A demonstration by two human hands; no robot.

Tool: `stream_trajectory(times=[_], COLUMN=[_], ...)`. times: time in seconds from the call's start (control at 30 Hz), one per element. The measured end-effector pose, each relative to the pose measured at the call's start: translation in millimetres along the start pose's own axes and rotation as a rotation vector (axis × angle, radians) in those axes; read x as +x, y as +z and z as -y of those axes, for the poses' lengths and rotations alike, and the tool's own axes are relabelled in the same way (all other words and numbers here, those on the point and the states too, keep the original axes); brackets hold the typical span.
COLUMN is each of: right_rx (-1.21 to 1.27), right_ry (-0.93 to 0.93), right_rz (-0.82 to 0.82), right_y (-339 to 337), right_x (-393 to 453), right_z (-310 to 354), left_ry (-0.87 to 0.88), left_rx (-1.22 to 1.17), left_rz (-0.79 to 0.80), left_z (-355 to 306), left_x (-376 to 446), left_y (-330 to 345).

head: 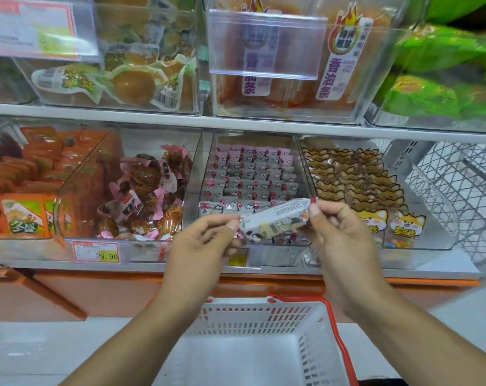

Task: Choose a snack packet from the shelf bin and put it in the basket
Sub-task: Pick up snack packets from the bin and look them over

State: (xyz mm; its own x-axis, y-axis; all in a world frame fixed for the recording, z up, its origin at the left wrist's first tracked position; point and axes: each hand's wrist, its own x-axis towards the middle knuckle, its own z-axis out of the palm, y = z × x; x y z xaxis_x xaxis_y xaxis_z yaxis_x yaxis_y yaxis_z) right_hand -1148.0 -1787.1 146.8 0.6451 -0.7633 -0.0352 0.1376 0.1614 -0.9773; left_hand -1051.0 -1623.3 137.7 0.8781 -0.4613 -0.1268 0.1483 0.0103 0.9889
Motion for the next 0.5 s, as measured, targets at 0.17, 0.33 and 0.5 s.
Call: stream_trajectory(times=[0.17,0.33,0.5], right_rx=[0.167,0.231,0.121], right_ry=[0.228,0.397,0.376], right_rz=[-0.023,0.036,0.161], right_y=[3,1,0], right_x=[-4,-3,-4], right_z=[-9,-12,-8], left_ry=[-0.113,-0.188,-0.234], left_rx=[-0.196,-0.347,-0.409], left_rz=[-0.022,-0.001,-0.008], left_z=[-1,-3,1], left_x=[2,3,8], left_y=[-5,-4,-7])
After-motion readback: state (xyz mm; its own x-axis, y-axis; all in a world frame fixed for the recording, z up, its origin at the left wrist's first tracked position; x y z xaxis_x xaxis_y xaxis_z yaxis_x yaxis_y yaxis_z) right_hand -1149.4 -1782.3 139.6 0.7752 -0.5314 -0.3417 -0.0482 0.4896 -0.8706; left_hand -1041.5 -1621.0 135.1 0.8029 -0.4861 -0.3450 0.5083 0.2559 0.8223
